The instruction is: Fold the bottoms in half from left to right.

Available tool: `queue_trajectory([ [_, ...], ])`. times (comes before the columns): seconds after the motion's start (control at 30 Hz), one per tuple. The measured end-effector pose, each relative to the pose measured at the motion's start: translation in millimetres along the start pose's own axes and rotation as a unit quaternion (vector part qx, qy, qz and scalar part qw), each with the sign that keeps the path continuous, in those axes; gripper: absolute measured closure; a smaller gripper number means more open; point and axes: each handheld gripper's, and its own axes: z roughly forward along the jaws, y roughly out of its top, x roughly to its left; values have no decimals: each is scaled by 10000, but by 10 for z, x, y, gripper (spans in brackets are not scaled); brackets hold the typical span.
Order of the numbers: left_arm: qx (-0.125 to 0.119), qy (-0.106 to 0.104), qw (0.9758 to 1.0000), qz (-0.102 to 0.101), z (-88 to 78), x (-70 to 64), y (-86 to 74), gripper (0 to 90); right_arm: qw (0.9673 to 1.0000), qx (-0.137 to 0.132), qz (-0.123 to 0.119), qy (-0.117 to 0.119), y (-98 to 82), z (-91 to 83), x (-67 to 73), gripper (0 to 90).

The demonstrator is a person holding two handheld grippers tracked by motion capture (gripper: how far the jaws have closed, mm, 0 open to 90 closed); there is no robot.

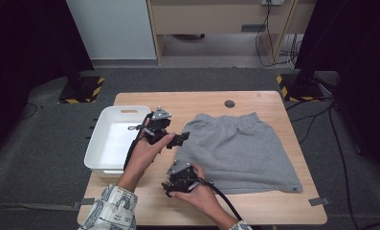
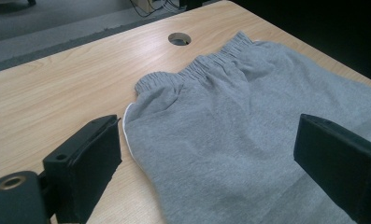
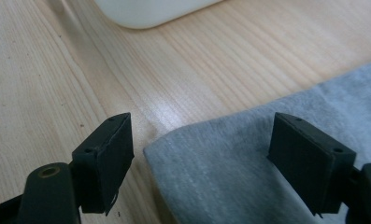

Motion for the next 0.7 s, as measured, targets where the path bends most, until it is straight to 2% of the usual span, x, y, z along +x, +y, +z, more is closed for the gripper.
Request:
queue_trajectory([
  [0.13,22,11,10000,11,4,5,-5,69,10000,96,6,13,-25,40,13,363],
  [0.2,26,16,10000,17,1,4,-6,69,10000,66,67,-4,-35,9,-18,502],
  [0.23,36,15,10000,27,-4,6,-5,69,10000,66,67,-4,-35,9,-18,502],
  [0.27,18,9,10000,9,-8,4,0,71,9999,58,160,31,-65,-23,-60,642],
  [0.3,7,6,10000,6,-10,2,2,72,9998,76,159,8,-78,-38,-74,682],
  [0.43,22,5,10000,22,3,-6,0,72,9995,70,289,85,-141,-126,-165,793],
  [0.5,32,9,10000,20,14,-7,-1,72,9992,48,374,135,-156,-152,-194,808],
  [0.53,36,15,10000,23,27,-9,1,73,9986,15,459,250,-173,-216,-233,824],
  [0.6,39,15,10000,13,36,-12,2,75,9987,-24,432,262,-186,-269,-261,828],
  [0.7,104,121,9999,45,84,-14,5,85,9987,-57,406,302,-197,-346,-286,829],
])
